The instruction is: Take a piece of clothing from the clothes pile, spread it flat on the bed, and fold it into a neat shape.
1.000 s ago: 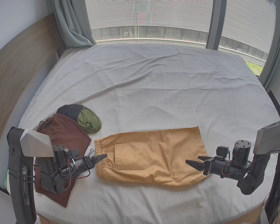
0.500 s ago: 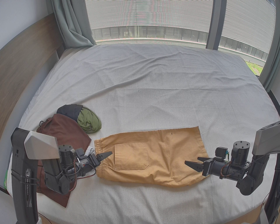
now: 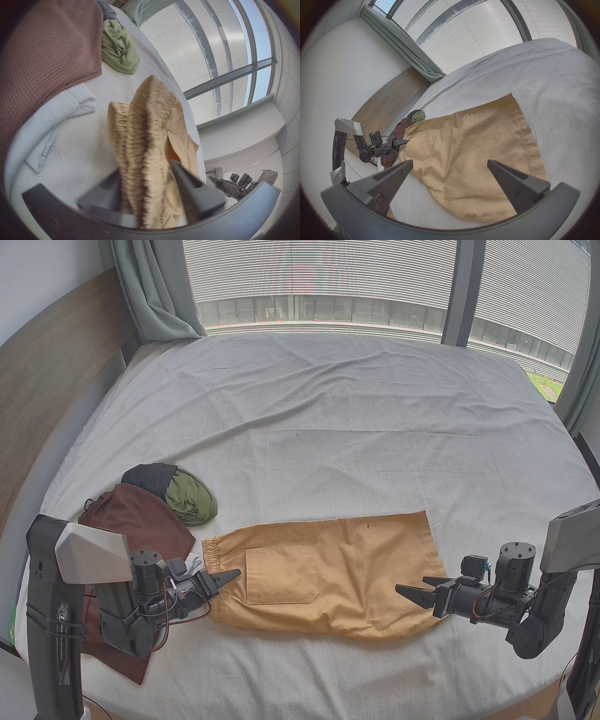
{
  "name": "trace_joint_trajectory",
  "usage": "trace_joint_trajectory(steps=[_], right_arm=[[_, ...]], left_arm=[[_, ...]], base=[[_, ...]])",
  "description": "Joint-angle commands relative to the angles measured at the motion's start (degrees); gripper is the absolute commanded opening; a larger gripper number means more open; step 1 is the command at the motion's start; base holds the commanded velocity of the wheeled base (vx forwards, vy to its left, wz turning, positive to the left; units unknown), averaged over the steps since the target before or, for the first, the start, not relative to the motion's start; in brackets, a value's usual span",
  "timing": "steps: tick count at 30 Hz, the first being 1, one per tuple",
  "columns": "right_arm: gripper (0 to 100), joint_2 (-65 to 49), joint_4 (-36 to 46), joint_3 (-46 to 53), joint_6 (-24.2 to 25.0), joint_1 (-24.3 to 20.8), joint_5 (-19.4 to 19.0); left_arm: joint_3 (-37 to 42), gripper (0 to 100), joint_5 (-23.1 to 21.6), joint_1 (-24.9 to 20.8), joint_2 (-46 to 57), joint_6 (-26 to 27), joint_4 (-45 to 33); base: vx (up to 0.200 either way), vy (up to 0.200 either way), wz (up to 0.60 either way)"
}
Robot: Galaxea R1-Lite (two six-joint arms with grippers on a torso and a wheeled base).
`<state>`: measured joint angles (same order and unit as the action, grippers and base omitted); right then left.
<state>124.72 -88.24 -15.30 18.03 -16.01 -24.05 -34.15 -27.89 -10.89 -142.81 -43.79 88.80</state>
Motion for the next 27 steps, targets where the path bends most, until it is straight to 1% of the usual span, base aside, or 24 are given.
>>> trace_joint_trajectory(steps=[1,6,12,15,16,17,19,20,22,27], right_arm=[[100,-0.01,-0.01,-0.08,-0.01,0.01,-0.03],[100,0.08,-0.01,-0.08,-0.01,0.01,-0.03],[100,0.43,-0.09,-0.08,-0.01,0.19,-0.03],[100,0.43,-0.09,-0.08,-0.01,0.45,-0.03],[100,0.43,-0.09,-0.08,-0.01,0.45,-0.03],[100,0.43,-0.09,-0.08,-0.01,0.45,-0.03],[100,0.43,-0.09,-0.08,-0.01,0.45,-0.03],[100,0.43,-0.09,-0.08,-0.01,0.45,-0.03],[100,0.43,-0.09,-0.08,-0.01,0.45,-0.03],[100,0.26,-0.09,-0.08,-0.10,0.45,-0.03]], left_arm=[[-0.13,0,-0.06,-0.01,-0.10,-0.33,0.24],[0.04,0,-0.15,-0.01,0.17,-0.16,0.32],[1.45,0,-1.29,0.60,2.10,0.81,0.32],[2.59,0,-3.22,1.57,3.15,2.13,0.32],[2.59,0,-3.22,1.57,3.15,2.13,0.32],[3.30,0,-4.72,2.45,3.86,3.53,0.32],[3.30,0,-4.72,2.45,3.86,3.53,0.32],[5.14,0,-8.76,4.73,5.18,6.79,0.24],[5.58,0,-10.87,5.96,5.62,8.28,0.24],[5.58,0,-11.48,7.02,6.32,8.63,0.24]], base=[[0.000,0.000,0.00],[0.000,0.000,0.00],[0.000,0.000,0.00],[0.000,0.000,0.00],[0.000,0.000,0.00],[0.000,0.000,0.00],[0.000,0.000,0.00],[0.000,0.000,0.00],[0.000,0.000,0.00],[0.000,0.000,0.00]])
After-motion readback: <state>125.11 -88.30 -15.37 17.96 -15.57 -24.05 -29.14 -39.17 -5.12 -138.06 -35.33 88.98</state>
